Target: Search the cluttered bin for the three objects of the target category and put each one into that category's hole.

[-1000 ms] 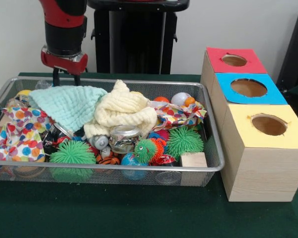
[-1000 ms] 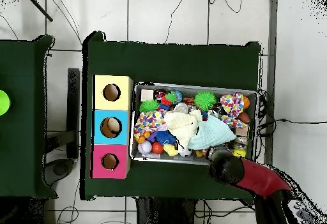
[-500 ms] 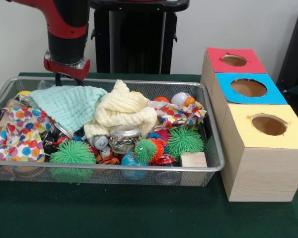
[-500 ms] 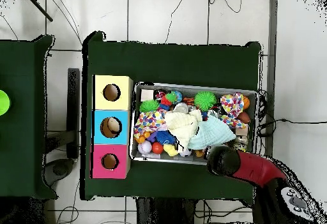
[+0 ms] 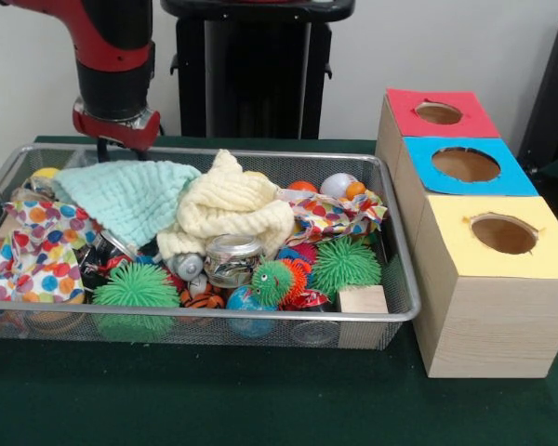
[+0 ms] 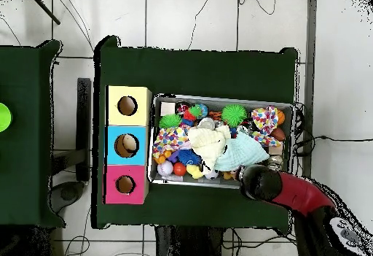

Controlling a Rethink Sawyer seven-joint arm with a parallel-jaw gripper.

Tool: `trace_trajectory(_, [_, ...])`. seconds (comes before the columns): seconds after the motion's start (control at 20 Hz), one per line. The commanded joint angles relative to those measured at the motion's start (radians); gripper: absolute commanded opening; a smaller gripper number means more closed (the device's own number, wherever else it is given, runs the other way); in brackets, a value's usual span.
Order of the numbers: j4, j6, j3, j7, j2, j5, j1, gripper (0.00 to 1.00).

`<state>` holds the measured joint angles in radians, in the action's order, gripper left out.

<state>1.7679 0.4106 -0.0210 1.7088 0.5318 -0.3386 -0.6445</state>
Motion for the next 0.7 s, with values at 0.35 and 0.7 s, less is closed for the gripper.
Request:
trace_trajectory(0.35, [0.044, 0.172, 0.160, -0.017, 0.130, 0.072, -0.054, 1.00])
trace_trajectory(0.7, [0.113, 0.039, 0.220, 0.036, 0.146, 0.090, -0.103, 1.00])
